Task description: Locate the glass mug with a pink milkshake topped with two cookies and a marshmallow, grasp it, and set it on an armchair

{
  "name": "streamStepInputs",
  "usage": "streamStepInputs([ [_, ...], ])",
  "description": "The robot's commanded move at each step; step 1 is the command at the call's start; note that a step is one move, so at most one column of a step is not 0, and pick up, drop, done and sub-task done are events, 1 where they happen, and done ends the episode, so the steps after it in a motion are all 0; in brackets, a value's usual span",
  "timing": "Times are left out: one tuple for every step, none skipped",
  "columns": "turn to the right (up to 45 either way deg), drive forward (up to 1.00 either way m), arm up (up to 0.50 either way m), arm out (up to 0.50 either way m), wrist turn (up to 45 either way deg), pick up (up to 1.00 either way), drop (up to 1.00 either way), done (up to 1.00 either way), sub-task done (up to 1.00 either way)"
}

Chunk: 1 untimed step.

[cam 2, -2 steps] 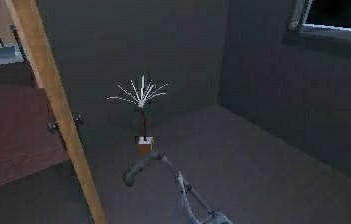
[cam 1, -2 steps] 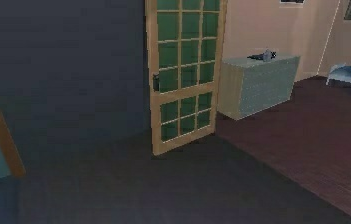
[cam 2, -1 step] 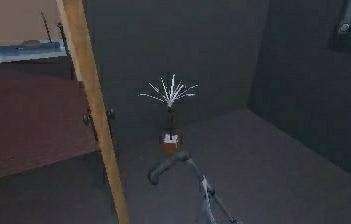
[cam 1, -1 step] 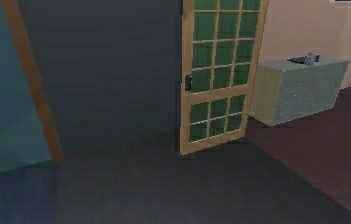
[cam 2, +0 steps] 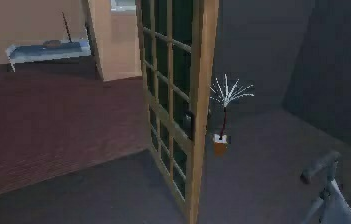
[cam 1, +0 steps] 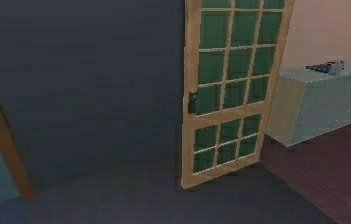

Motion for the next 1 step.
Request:
streamStepInputs([
  [45.0, 0.0, 0.0, 0.0, 0.0, 0.0, 0.0, 0.0, 0.0],
])
